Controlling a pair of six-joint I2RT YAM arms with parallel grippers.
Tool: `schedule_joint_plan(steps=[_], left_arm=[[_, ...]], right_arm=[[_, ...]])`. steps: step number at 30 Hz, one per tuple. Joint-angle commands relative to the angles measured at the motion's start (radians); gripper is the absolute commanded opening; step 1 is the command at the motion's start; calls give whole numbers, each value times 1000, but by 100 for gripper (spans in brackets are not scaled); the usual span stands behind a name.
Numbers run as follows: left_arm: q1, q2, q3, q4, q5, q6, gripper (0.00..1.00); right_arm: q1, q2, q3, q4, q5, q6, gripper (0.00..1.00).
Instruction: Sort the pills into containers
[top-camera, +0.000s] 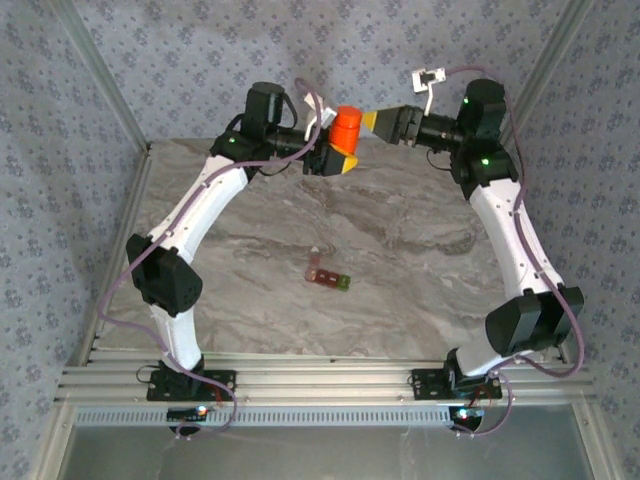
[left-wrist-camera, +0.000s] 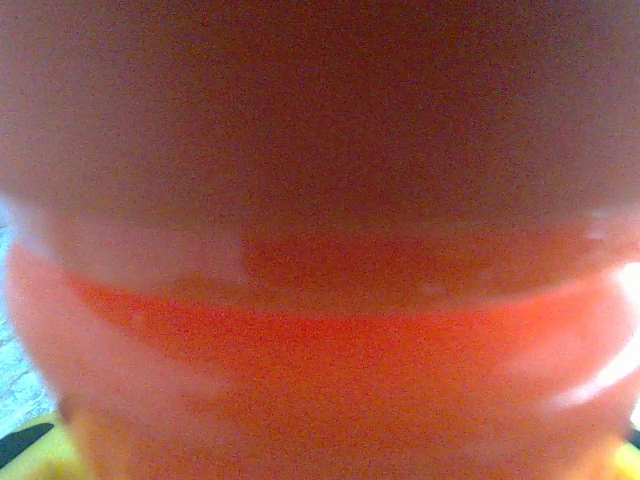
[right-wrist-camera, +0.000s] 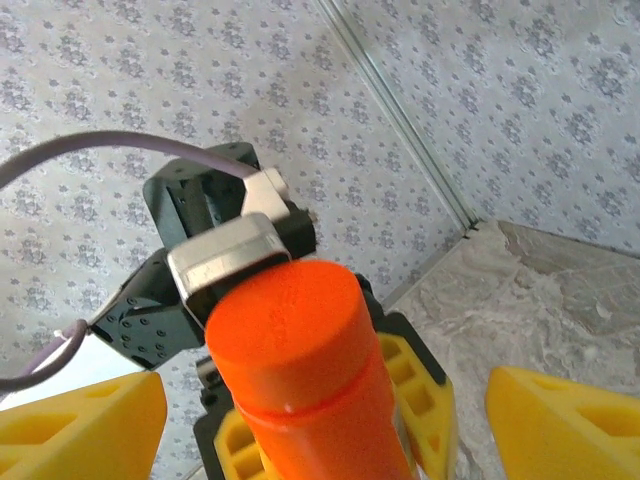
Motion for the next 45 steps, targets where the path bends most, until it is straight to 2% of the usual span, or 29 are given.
schedule_joint_plan(steps=[1, 12, 21, 22, 24, 26, 32, 38, 45], left_arm=[[-7, 15, 35, -9, 38, 13, 0], [-11, 15, 43, -15, 38, 13, 0], [-14, 16, 48, -20, 36, 12, 0], [-15, 16, 49, -20, 36, 12, 0], [-15, 16, 50, -20, 35, 13, 0], [-13, 18, 50, -24, 34, 17, 0], [-13, 22, 60, -34, 35, 20, 0], [-12, 27, 82, -51, 35, 28, 0], [-15, 33, 86, -50, 39, 23, 0]], right_arm=[[26, 36, 70, -12, -24, -3, 85], [56, 80, 128, -52, -22, -21, 80], [72, 81, 126, -85, -24, -38, 61], [74, 79, 123, -88, -24, -40, 63], [75, 65, 109, -102, -6, -53, 78], [67, 46, 84, -93, 5, -53, 84], [23, -11, -13, -53, -25, -27, 86], [46, -42, -82, -44, -40, -36, 86], [79, -18, -84, 12, -21, -2, 84]])
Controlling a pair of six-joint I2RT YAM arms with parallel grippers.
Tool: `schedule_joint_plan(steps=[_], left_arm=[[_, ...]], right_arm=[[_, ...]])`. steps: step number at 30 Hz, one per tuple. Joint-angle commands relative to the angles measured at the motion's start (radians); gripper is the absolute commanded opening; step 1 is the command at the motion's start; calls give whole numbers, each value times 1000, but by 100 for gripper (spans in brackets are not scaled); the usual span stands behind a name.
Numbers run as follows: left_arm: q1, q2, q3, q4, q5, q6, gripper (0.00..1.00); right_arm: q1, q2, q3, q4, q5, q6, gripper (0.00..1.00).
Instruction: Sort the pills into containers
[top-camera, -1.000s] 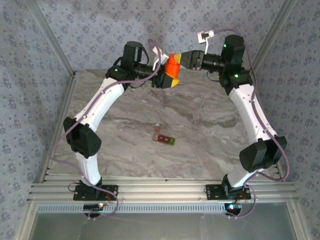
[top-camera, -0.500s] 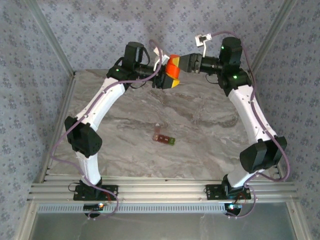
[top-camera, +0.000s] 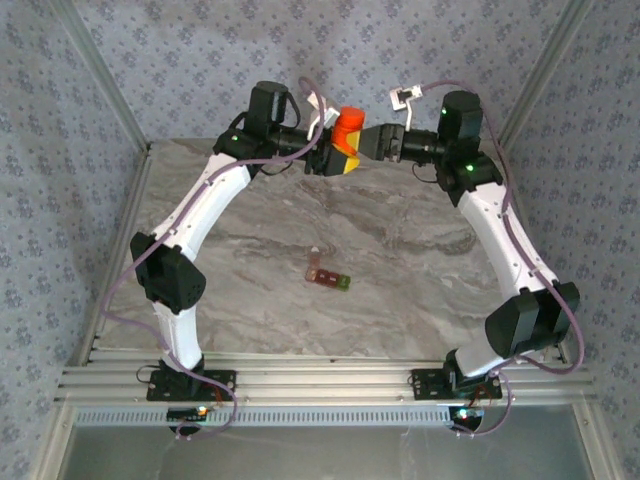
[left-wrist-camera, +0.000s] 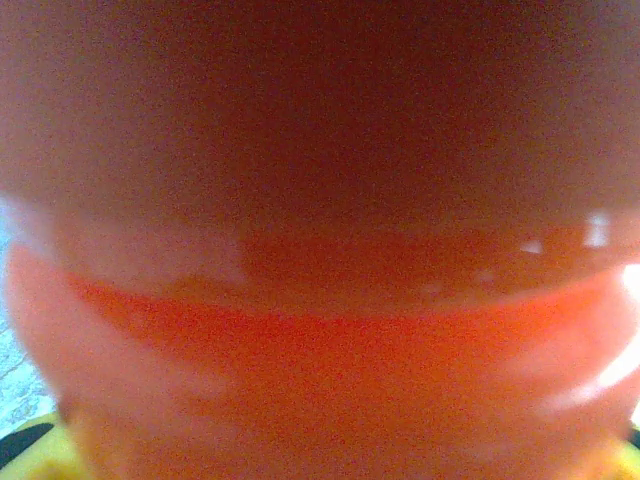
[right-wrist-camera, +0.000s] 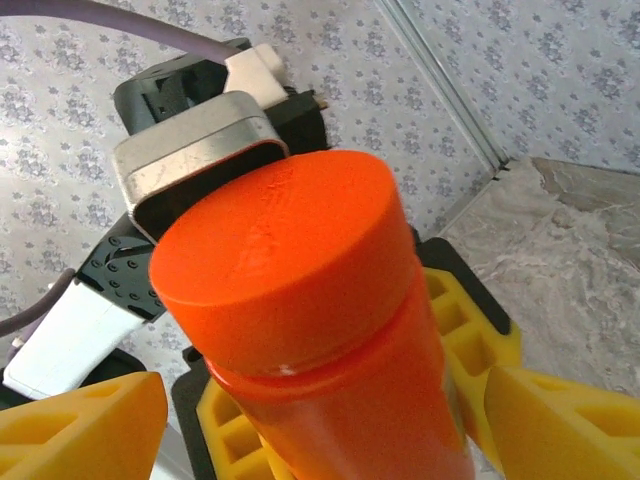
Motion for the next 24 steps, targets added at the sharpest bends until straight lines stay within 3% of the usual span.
schedule_joint_plan(steps=[1, 11, 22, 24], left_arm=[[-8, 3, 40, -4, 31, 13, 0], [-8, 3, 38, 1, 32, 10, 0], [-8, 5, 39, 9, 14, 2, 0], [-7, 3, 39, 6, -9, 2, 9]], right_arm=[[14, 2, 8, 65, -7, 28, 83], [57, 44, 28, 80, -4, 37, 74], [38, 37, -22, 199, 41, 135, 41], [32, 30, -43, 250, 60, 172, 40]])
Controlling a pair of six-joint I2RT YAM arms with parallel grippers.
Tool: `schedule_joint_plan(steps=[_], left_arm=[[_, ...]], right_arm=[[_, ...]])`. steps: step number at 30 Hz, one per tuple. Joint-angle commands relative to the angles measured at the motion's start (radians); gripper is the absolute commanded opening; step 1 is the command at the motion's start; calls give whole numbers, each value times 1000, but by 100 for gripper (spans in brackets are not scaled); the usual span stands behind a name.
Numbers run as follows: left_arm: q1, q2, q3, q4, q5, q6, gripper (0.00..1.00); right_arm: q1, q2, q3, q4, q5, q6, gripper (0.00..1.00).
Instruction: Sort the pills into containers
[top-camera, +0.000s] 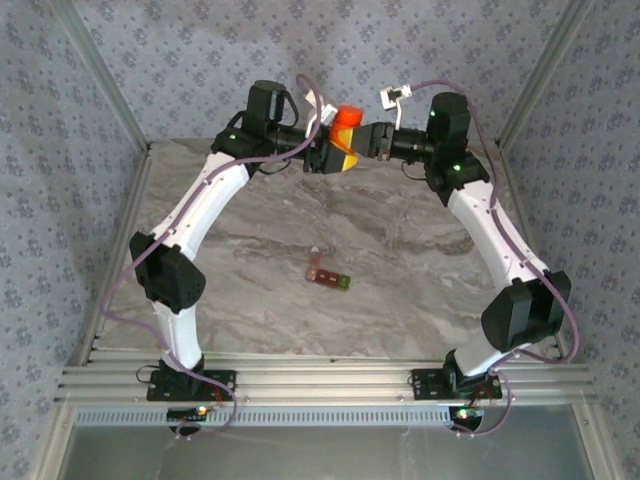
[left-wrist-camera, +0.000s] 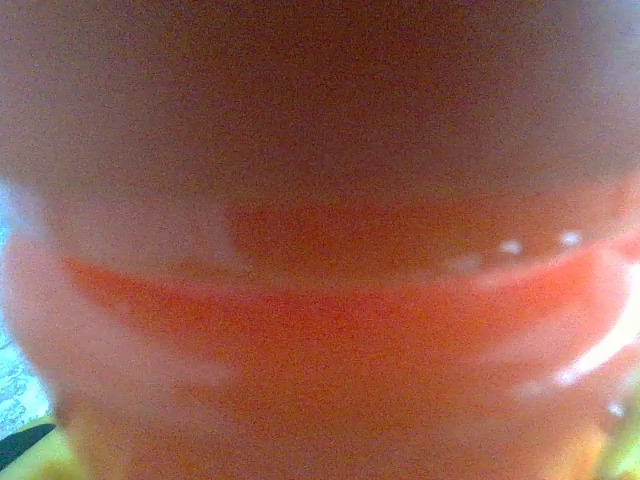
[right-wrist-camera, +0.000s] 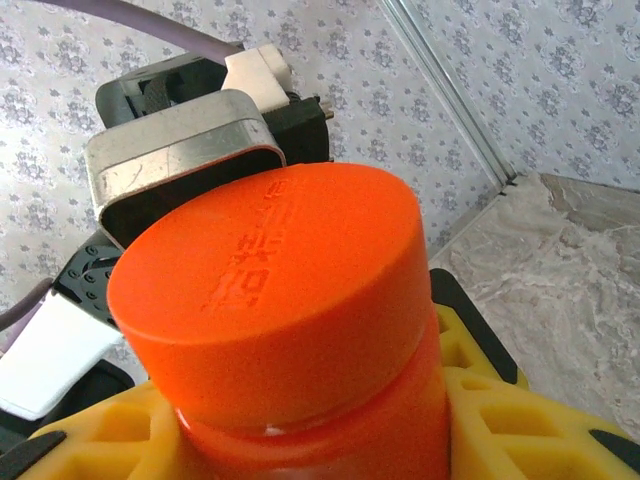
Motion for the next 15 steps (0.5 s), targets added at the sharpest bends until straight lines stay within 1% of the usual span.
schedule_joint_plan(steps=[1, 4, 7, 10, 12, 15], left_arm=[[-16, -1, 28, 27, -17, 49, 15], [-14, -7, 26, 35, -55, 38, 24], [-7, -16, 8, 79, -86, -1, 30], [10, -54, -79, 239, -106, -94, 34], [24, -84, -163, 377, -117, -174, 38], [42, -110, -248, 539, -128, -274, 42]], right_arm=[[-7, -18, -28, 130, 41, 139, 39], [-9, -35, -52, 161, 83, 158, 37], [-12, -52, -79, 189, 123, 174, 35], [-17, -68, -112, 222, 163, 198, 34], [-24, -78, -135, 252, 184, 220, 34], [-31, -80, -153, 296, 199, 256, 34]])
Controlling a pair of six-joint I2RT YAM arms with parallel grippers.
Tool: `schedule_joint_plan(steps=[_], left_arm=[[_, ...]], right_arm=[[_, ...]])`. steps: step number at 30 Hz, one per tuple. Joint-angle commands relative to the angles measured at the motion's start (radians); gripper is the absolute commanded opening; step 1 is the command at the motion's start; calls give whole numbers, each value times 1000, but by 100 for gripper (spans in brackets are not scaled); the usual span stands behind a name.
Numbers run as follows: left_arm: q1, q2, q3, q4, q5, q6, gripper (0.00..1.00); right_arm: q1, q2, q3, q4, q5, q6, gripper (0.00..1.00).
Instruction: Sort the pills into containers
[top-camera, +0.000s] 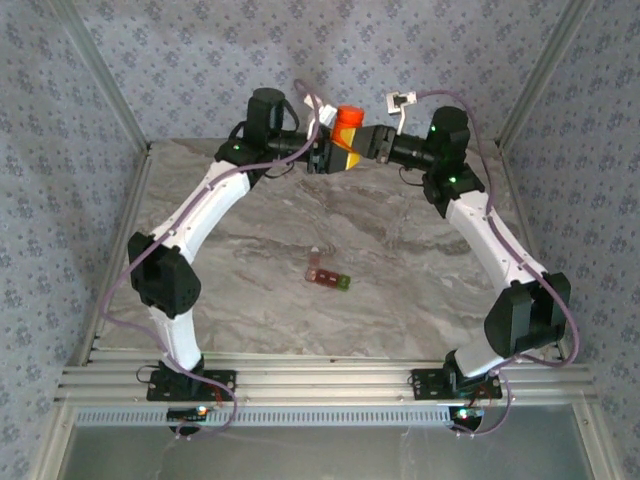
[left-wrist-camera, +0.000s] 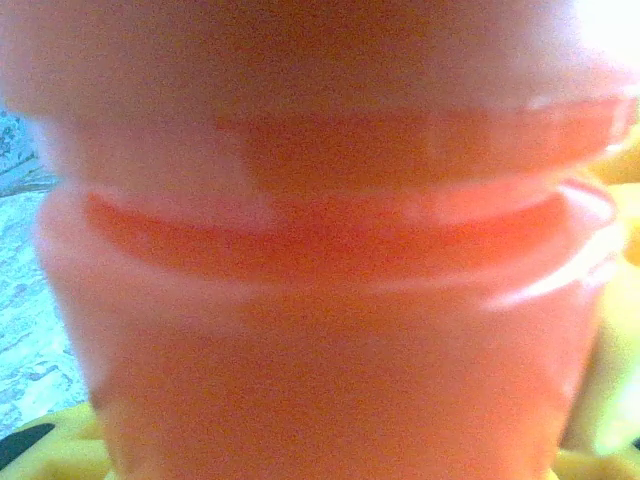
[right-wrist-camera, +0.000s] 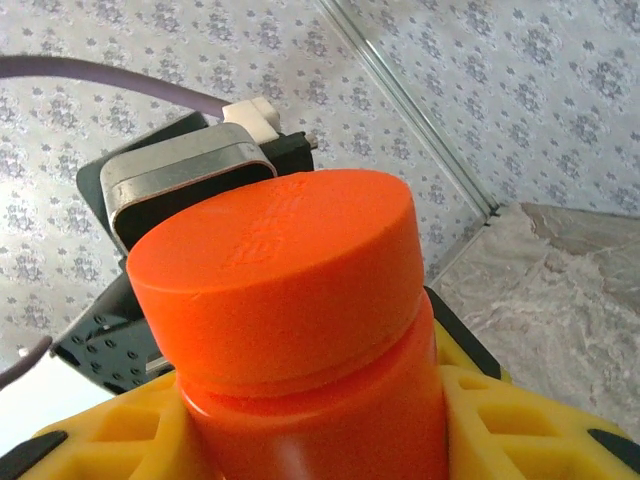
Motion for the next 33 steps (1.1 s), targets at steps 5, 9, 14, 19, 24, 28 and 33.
schedule_joint_plan(steps=[5, 9, 14, 19, 24, 28, 33], left_arm=[[52, -78, -126, 358, -100, -142, 44], [59, -92, -171, 441, -117, -193, 48], [72, -105, -228, 569, -136, -266, 46], [84, -110, -263, 662, -173, -333, 40], [90, -116, -286, 703, -207, -359, 30], [91, -123, -304, 734, -229, -372, 21], [93, -132, -323, 754, -245, -383, 1]], right_arm=[[-24, -43, -25, 130, 119, 161, 33], [-24, -44, -37, 149, 137, 175, 33], [-24, -45, -47, 166, 149, 188, 32], [-26, -52, -65, 180, 163, 201, 32], [-26, -57, -72, 184, 173, 205, 32], [-26, -57, -73, 184, 184, 205, 32], [-26, -53, -70, 182, 189, 210, 32]])
